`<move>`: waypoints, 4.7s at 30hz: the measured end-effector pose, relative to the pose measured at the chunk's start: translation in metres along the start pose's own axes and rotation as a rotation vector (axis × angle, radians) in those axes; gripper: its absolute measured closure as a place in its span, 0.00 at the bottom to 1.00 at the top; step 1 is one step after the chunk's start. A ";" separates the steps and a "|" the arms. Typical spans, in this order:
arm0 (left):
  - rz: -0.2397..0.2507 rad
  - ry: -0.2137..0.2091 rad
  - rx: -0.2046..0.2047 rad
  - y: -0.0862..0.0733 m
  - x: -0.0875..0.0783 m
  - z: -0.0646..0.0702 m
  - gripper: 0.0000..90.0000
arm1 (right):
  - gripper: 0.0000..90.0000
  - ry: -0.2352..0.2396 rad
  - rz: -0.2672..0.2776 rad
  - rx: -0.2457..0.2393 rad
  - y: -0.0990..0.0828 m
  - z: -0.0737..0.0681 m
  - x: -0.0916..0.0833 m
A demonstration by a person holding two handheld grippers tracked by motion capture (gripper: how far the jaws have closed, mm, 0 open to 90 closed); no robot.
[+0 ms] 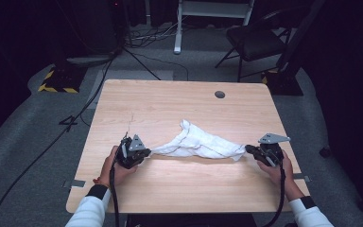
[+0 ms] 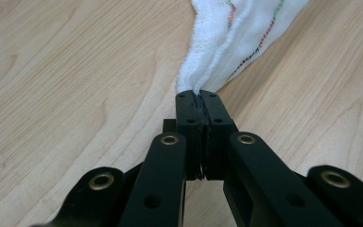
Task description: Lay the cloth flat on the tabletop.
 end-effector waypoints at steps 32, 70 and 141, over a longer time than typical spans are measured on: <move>0.117 -0.122 0.066 0.118 0.052 0.088 0.36 | 0.61 0.091 0.008 -0.109 0.009 -0.033 0.003; 0.107 -0.118 0.069 0.053 0.001 0.089 0.52 | 0.60 0.170 -0.120 -0.195 -0.015 -0.047 0.006; 0.012 -0.075 -0.060 0.032 0.039 0.032 0.29 | 0.52 0.185 -0.094 -0.117 0.056 -0.081 0.087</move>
Point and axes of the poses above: each handheld gripper's, and its own axes: x roughly forward along the jaws, y roughly out of its top, z roughly to its right, the point moved 4 cm from there along x, roughly forward along the jaws, and after that the axes turned 14 degrees about x, right-handed, at the moved point
